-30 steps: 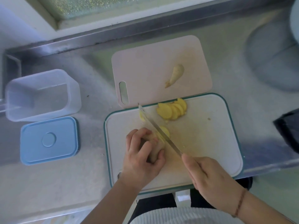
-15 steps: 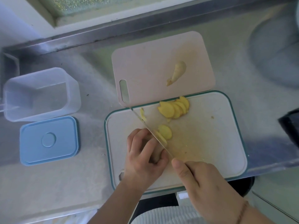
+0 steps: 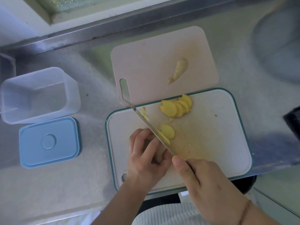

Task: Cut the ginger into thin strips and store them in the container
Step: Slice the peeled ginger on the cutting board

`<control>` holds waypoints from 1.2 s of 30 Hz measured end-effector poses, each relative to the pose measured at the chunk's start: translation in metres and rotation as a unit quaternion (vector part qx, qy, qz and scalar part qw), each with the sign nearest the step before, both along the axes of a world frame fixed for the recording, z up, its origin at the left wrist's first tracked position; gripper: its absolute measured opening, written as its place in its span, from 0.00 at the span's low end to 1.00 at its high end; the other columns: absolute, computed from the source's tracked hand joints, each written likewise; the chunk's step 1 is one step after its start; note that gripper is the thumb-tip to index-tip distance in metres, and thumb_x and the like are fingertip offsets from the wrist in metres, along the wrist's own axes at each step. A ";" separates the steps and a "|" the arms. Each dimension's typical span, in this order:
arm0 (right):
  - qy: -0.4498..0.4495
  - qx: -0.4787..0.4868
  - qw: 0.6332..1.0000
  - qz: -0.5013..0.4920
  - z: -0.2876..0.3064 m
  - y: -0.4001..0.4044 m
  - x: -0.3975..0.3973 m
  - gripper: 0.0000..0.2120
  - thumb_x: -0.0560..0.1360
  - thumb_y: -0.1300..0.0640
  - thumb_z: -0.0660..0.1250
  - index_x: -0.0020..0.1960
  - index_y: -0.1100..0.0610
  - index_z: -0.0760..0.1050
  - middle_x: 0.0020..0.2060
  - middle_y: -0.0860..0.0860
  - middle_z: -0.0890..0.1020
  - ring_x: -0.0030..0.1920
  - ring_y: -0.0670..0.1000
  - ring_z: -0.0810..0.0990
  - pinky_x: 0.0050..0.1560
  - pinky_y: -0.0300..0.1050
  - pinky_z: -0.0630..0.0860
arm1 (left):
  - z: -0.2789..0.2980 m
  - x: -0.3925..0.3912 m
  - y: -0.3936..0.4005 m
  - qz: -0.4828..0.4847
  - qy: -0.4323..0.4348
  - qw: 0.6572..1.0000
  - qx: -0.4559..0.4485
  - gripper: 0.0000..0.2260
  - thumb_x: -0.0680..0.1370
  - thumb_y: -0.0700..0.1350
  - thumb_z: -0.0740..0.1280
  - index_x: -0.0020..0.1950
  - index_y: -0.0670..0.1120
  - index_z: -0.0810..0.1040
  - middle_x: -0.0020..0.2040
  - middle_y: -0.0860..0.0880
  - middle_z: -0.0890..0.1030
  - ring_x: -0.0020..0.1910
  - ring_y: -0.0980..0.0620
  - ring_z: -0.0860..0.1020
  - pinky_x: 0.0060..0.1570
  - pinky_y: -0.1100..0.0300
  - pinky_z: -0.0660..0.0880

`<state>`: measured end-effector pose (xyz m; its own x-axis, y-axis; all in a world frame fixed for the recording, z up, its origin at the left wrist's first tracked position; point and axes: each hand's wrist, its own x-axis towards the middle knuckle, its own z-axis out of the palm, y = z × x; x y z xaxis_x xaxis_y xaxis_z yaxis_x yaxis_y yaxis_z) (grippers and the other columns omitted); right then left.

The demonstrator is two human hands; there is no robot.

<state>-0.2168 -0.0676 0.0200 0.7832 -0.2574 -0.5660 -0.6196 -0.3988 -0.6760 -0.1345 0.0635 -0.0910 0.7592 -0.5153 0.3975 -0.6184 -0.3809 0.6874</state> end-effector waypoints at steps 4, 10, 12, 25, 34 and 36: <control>-0.008 -0.005 1.000 0.005 0.003 0.001 0.001 0.27 0.67 0.24 0.39 0.33 0.40 0.69 0.23 0.45 0.72 0.28 0.46 0.70 0.30 0.37 0.65 | -0.001 -0.001 0.001 0.005 0.005 1.000 0.006 0.14 0.72 0.42 0.77 0.54 0.45 0.78 0.56 0.40 0.79 0.56 0.37 0.77 0.62 0.55 0.70; 0.016 0.020 1.000 -0.005 0.006 0.000 0.003 0.32 0.71 0.29 0.44 0.26 0.53 0.64 0.21 0.47 0.70 0.26 0.47 0.68 0.30 0.37 0.64 | -0.003 0.000 0.002 0.003 0.001 1.000 0.006 0.19 0.66 0.37 0.80 0.53 0.45 0.78 0.53 0.39 0.79 0.55 0.37 0.76 0.61 0.55 0.70; 0.029 0.024 0.999 -0.005 0.007 0.000 0.005 0.28 0.70 0.31 0.46 0.26 0.53 0.61 0.21 0.47 0.69 0.26 0.47 0.67 0.30 0.38 0.64 | -0.002 -0.001 0.002 0.001 -0.003 1.000 0.003 0.19 0.66 0.36 0.80 0.53 0.44 0.78 0.53 0.39 0.79 0.55 0.37 0.76 0.61 0.55 0.70; 0.037 0.008 0.999 0.031 -0.004 -0.001 0.026 0.31 0.69 0.29 0.43 0.29 0.56 0.62 0.17 0.47 0.64 0.21 0.47 0.63 0.26 0.38 0.65 | -0.001 0.001 0.000 -0.011 -0.011 1.000 -0.021 0.10 0.77 0.47 0.74 0.52 0.44 0.78 0.55 0.48 0.76 0.57 0.41 0.76 0.59 0.51 0.74; 0.039 0.021 0.999 0.016 -0.007 -0.009 0.006 0.32 0.71 0.27 0.43 0.27 0.53 0.60 0.20 0.49 0.62 0.25 0.47 0.61 0.28 0.37 0.62 | -0.010 0.001 0.003 -0.009 -0.007 1.000 0.005 0.17 0.66 0.38 0.79 0.42 0.44 0.72 0.51 0.42 0.76 0.55 0.34 0.75 0.60 0.53 0.72; 0.019 0.020 0.999 0.016 -0.012 -0.008 0.024 0.32 0.70 0.28 0.44 0.27 0.56 0.59 0.20 0.48 0.61 0.24 0.47 0.61 0.28 0.40 0.63 | -0.010 0.000 0.004 -0.013 -0.009 1.000 0.003 0.15 0.68 0.40 0.80 0.44 0.44 0.73 0.52 0.42 0.76 0.55 0.34 0.74 0.60 0.53 0.72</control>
